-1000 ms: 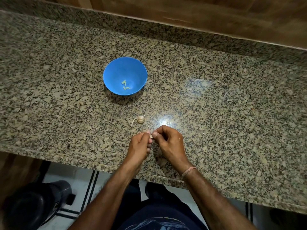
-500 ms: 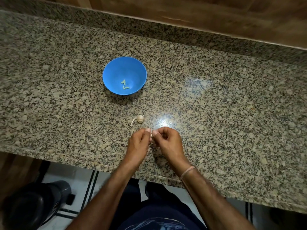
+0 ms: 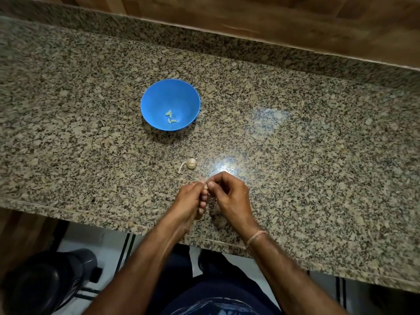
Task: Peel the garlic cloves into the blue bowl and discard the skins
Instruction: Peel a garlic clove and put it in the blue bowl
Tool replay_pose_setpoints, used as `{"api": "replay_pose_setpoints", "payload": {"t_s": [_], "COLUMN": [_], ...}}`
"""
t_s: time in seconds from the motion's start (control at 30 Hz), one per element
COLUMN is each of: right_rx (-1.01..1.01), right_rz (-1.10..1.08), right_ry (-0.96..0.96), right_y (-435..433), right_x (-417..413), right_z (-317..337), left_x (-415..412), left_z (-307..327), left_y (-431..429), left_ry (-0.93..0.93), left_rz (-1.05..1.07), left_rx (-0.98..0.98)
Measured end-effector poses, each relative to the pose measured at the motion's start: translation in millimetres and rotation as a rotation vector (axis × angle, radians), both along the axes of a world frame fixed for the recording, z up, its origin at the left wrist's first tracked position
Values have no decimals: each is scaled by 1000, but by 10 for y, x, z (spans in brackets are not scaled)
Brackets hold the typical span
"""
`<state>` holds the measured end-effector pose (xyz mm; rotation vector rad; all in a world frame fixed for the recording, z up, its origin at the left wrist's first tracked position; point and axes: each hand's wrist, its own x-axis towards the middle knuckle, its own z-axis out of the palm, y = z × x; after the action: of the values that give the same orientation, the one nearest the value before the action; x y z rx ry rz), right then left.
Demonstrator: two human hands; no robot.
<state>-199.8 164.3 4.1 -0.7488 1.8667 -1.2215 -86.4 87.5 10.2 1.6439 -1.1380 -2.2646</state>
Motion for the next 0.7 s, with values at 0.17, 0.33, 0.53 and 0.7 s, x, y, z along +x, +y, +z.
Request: {"api": "replay_pose_setpoints", "payload": {"t_s": [0.17,0.33,0.53,0.7], "right_rx": [-59,-69,-86,-68], "right_rz": [-49,-58,-128,-163], "right_ry": [-193,-274,-527,-610], "right_y": [50,68,88,89], "right_x": [-14,-25,-27,-19], "right_z": [-7,8,48,74], "left_x": [24,20,20,-14], "left_z": [-31,-35,-69,-44], "left_y": [67,50,113,151], "left_ry": [-190,-46,-233,-254], "left_rz": [-191,-40,-162,-210], "left_rx": [-543,-211,-604,-754]}}
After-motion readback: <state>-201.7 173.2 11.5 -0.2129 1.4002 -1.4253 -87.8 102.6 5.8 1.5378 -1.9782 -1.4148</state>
